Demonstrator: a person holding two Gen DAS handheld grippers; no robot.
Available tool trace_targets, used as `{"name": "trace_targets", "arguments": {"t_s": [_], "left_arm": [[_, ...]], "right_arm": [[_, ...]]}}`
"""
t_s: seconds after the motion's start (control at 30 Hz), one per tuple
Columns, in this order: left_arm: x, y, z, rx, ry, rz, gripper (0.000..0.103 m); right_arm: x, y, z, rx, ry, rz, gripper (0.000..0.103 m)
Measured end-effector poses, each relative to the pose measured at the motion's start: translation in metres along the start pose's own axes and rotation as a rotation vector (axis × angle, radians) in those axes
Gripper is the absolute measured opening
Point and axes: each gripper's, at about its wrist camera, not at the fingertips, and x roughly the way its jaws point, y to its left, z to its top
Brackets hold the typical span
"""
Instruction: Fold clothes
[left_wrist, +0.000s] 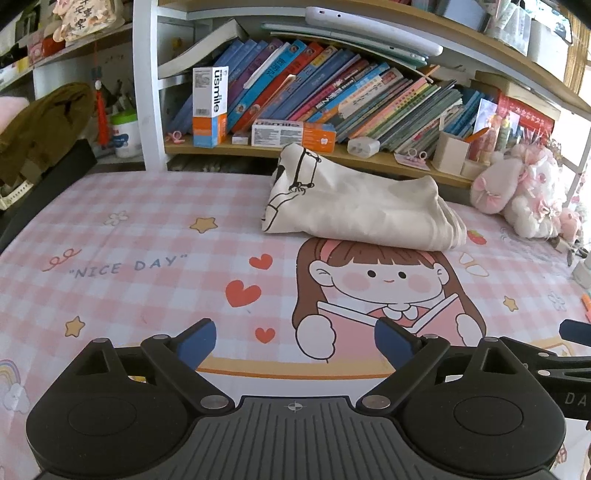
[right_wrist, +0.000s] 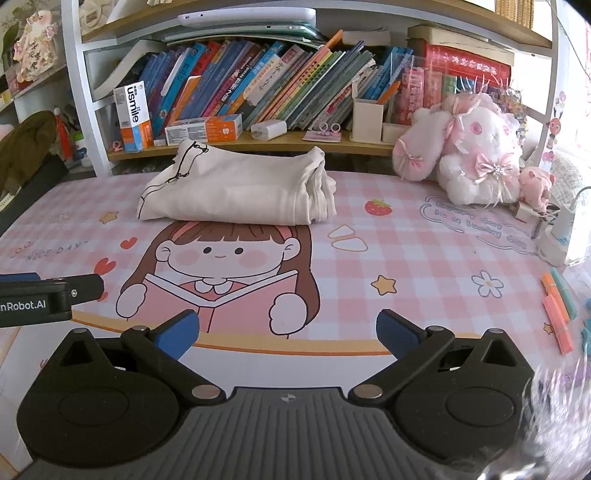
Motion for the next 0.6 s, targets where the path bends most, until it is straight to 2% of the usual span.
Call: {"name": "trace_targets", "arguments": {"t_s": [0.5, 0.6], "left_arm": [[0.0039, -0.0014, -0.0001, 0.020, 0.006, 0.003, 0.095], [0.0039, -0.0017, 0.0001, 0.024, 0.006, 0.005, 0.098]], "right_arm": [[0.0058, 0.0049, 0.0010, -0.016, 0.014, 0.006, 0.103], [0.0063, 0.0046, 0.0011, -0.014, 0.016, 0.005, 0.103]]}}
